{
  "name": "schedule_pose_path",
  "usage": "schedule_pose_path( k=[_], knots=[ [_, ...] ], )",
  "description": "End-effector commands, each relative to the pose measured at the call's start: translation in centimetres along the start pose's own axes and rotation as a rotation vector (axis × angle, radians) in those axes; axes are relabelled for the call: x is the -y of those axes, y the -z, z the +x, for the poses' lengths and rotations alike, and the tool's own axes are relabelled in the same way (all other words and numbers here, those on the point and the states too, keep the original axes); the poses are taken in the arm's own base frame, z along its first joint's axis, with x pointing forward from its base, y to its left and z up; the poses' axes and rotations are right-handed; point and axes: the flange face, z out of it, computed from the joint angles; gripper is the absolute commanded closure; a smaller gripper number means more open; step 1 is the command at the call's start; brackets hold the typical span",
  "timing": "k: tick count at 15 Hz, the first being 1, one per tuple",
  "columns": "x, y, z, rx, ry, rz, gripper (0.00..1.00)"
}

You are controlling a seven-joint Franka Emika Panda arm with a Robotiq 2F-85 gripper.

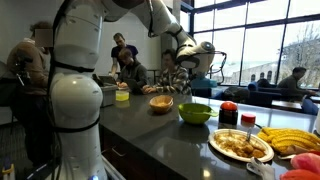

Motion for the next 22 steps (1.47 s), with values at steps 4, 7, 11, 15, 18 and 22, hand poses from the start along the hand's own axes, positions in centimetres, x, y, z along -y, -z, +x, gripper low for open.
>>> schedule_pose_path(
  k=[4, 7, 11, 15, 18, 22],
  knots=[
    [1.5, -0.5, -0.5, 0.025, 0.008, 0.043, 0.99],
    [1.6, -0.2, -1.7, 0.018, -0.023, 0.044, 0.99],
    [1.0, 0.6, -2.2, -0.091, -0.144, 0.098, 0.99],
    [-0.2, 2.1, -3.2, -0.204, -0.232, 0.133, 0.99],
    [-1.6, 3.4, -4.0, -0.208, -0.236, 0.057, 0.99],
    [-2.8, 4.6, -4.6, -0.208, -0.24, -0.003, 0.99]
  ],
)
